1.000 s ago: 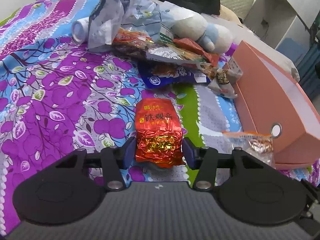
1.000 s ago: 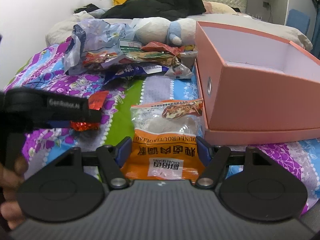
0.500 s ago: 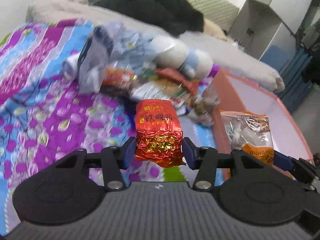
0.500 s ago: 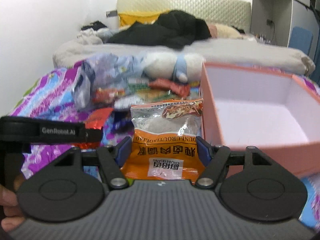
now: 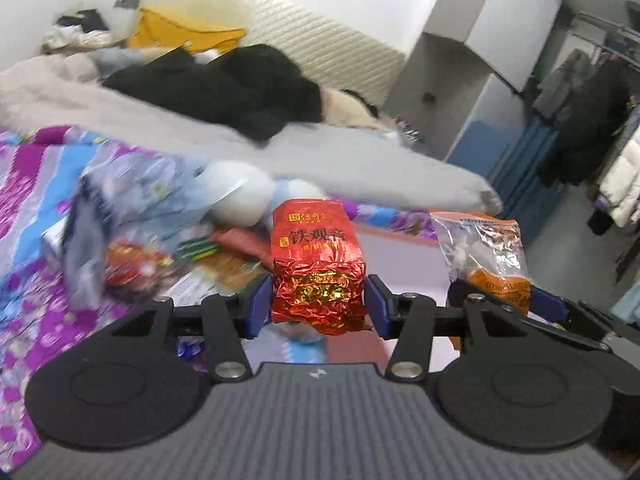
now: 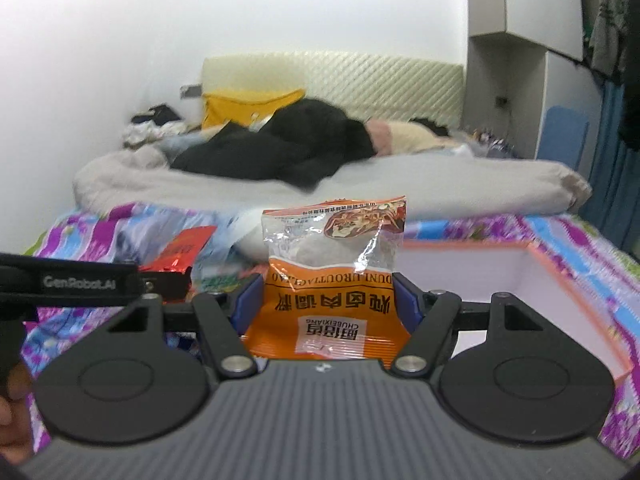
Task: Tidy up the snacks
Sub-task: 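Lower both bags into the pink box and open both tools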
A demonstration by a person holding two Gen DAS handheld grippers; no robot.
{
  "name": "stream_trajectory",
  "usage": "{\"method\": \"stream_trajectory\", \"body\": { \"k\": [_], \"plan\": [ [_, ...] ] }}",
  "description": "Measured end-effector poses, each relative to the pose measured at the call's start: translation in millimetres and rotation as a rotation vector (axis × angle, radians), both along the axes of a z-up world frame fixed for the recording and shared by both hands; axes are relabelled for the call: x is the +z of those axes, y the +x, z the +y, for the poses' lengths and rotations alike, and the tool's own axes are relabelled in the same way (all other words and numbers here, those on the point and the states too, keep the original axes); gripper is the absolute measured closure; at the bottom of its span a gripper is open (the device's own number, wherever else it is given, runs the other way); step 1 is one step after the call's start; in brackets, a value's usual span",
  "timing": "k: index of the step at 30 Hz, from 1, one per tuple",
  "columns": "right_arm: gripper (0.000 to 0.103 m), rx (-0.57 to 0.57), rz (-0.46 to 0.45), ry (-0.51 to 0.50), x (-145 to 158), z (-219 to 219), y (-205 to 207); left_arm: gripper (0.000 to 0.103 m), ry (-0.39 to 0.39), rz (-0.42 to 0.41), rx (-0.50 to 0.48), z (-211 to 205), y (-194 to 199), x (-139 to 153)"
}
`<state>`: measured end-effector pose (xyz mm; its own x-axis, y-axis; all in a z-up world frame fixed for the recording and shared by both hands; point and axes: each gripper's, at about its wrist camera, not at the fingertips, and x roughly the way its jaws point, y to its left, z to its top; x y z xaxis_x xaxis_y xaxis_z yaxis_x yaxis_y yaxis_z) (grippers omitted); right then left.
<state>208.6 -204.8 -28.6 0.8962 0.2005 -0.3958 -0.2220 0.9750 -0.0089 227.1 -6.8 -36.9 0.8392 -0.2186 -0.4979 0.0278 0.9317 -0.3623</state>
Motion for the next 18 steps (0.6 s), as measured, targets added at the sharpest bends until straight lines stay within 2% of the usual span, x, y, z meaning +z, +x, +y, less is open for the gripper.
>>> {"method": "stream_trajectory", "body": {
  "k": [5,9,13,18],
  "plan": [
    [0.032,-0.04,-0.044,-0.006,17.1,-21.4,7.2,0.047,0.002,-0.041,-0.049,-28.6,14.9,21.8],
    [0.032,-0.083,-0.037,-0.025,18.7,-42.9,14.1,0.047,0.001,-0.044,-0.101,-56.7,26.9,26.4],
    [0.032,-0.126,0.024,-0.034,8.3,-72.9,23.8,0.047,0.005,-0.011,-0.177,-89.7,41.5,15.7],
    [0.032,-0.176,0.155,-0.013,-16.5,-108.1,42.7,0.047,0.007,0.068,-0.253,-123.1,60.9,-14.0]
  ]
}}
